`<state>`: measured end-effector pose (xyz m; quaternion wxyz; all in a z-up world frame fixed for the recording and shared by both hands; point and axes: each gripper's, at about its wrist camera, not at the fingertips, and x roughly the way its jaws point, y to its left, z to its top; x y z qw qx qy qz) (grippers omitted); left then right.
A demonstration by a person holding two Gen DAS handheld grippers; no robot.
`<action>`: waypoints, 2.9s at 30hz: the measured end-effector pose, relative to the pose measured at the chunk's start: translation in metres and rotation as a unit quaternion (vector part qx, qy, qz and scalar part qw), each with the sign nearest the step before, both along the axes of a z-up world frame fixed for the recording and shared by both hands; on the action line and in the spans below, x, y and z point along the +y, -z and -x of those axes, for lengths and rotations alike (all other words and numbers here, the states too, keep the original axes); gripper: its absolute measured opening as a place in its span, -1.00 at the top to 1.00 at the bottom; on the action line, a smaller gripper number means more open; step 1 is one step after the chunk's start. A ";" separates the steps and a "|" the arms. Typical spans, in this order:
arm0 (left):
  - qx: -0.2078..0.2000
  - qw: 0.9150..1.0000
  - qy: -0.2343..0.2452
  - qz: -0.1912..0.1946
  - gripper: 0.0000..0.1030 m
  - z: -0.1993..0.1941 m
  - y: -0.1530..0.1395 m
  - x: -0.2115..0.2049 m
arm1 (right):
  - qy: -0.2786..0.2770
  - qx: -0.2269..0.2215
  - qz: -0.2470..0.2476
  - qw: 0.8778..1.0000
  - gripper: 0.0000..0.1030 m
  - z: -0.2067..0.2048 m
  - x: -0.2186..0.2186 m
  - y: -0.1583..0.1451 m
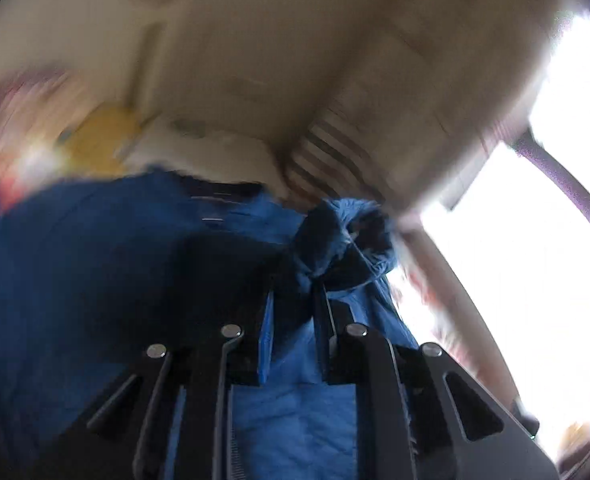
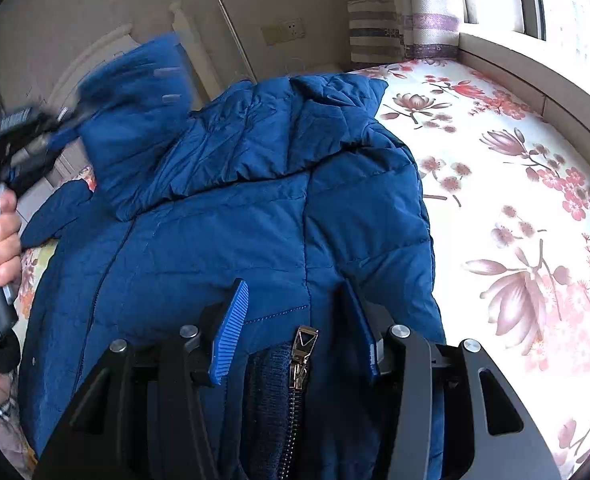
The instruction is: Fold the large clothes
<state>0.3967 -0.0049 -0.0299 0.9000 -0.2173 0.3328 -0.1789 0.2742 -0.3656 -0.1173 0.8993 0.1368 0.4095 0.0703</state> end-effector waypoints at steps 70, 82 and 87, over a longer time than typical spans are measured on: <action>0.095 0.948 -0.117 -0.280 -0.96 -0.012 0.095 0.055 | -0.009 0.036 0.184 0.982 -0.65 -0.160 0.078 -0.036; 0.097 0.947 -0.118 -0.284 -0.96 -0.013 0.095 0.055 | -0.038 0.004 0.130 0.991 -0.65 -0.231 0.105 -0.049; 0.097 0.949 -0.118 -0.275 -0.96 -0.013 0.095 0.058 | -0.042 0.075 0.133 0.987 -0.64 -0.276 0.109 -0.017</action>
